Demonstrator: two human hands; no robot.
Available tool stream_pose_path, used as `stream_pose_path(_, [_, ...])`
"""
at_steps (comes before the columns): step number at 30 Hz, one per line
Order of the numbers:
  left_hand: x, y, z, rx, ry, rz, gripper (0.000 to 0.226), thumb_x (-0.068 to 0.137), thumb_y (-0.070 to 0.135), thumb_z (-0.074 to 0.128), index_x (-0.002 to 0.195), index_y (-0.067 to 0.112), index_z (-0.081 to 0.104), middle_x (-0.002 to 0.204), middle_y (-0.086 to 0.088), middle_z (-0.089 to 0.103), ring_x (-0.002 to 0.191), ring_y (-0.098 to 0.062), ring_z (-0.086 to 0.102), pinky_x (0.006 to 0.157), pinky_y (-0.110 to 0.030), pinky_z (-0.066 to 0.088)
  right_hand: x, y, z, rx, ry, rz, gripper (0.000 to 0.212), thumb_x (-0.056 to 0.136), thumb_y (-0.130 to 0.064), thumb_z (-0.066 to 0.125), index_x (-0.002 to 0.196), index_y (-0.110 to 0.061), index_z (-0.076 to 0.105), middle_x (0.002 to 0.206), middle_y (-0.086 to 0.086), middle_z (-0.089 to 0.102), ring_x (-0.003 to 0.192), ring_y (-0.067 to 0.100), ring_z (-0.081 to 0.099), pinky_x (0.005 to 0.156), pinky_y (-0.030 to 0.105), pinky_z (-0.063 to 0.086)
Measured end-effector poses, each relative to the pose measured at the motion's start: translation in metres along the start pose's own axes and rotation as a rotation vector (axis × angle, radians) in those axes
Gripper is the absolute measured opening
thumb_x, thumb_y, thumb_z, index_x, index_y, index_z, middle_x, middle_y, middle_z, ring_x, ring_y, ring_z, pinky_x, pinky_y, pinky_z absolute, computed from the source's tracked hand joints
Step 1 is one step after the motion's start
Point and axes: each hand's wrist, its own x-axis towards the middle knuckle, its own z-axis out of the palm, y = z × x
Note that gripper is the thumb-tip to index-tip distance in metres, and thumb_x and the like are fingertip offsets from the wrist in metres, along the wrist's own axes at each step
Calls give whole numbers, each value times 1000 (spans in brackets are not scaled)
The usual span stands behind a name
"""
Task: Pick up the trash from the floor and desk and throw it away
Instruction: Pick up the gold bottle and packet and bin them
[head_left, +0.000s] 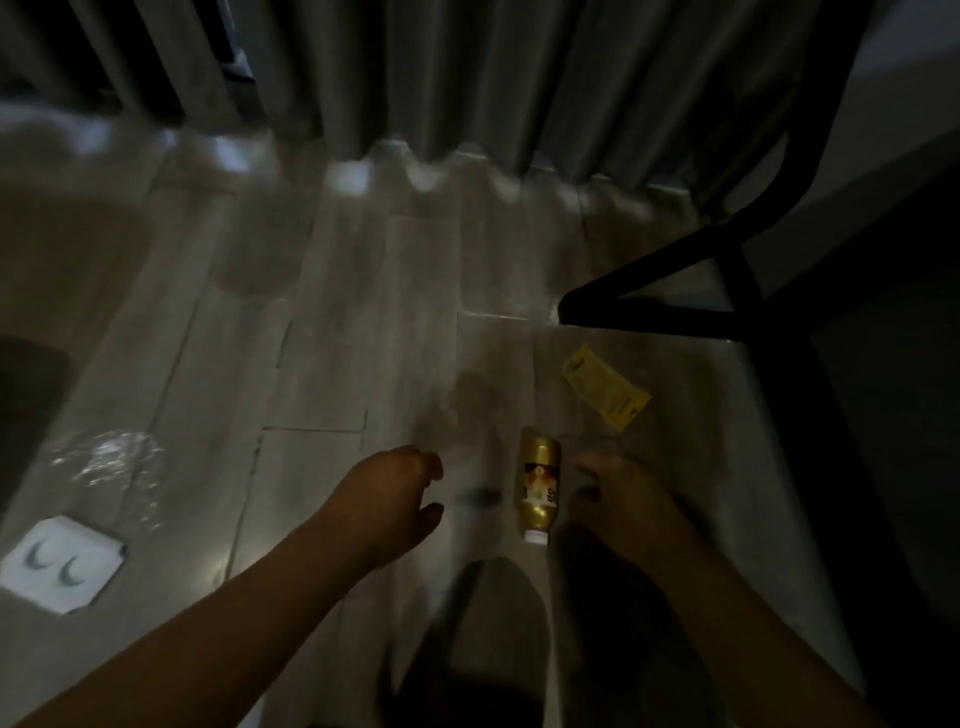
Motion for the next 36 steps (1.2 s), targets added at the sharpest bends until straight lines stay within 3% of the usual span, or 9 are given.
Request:
stream_pose_path(5, [92, -25, 74, 14, 92, 87, 35, 87, 34, 60, 120, 20, 58, 114, 1, 60, 100, -14, 58, 88, -27, 49, 98, 54, 60, -11, 21, -25, 24, 87, -20, 62, 111, -17, 64, 111, 5, 66, 99, 20, 62, 83, 29, 49])
stream_pose_path(11, [163, -38, 124, 71, 212, 161, 42, 88, 35, 60, 127, 20, 54, 120, 2, 59, 105, -12, 58, 87, -24, 49, 186, 103, 87, -143, 189, -63, 28, 87, -21, 59, 111, -10, 66, 113, 13, 65, 104, 28, 60, 87, 34, 51])
stream_pose_path(16, [185, -27, 155, 5, 152, 142, 41, 87, 33, 63, 125, 21, 55, 115, 5, 59, 100, -10, 57, 87, -25, 49, 216, 153, 111, 47, 242, -19, 32, 89, -24, 58, 118, -11, 65, 119, 12, 64, 107, 29, 59, 89, 36, 49])
stream_pose_path(21, [210, -17, 179, -1, 113, 121, 42, 87, 33, 63, 127, 23, 54, 120, 5, 58, 105, -9, 56, 91, -26, 50, 252, 200, 121, -22, 305, 35, 37, 90, -20, 57, 126, -10, 58, 132, 14, 55, 118, 31, 53, 95, 34, 45])
stream_pose_path(27, [229, -10, 195, 20, 142, 131, 37, 86, 31, 63, 122, 23, 57, 118, 6, 59, 105, -9, 56, 87, -20, 47, 288, 220, 131, -22, 371, 64, 40, 87, -17, 60, 126, -9, 57, 130, 18, 54, 116, 35, 52, 94, 37, 45])
stream_pose_path(36, [248, -20, 204, 51, 83, 146, 27, 88, 32, 60, 113, 23, 61, 110, 6, 60, 96, -8, 59, 85, -27, 51, 323, 238, 154, -57, 362, 100, 38, 90, -20, 57, 126, -7, 54, 128, 18, 55, 117, 35, 52, 95, 39, 45])
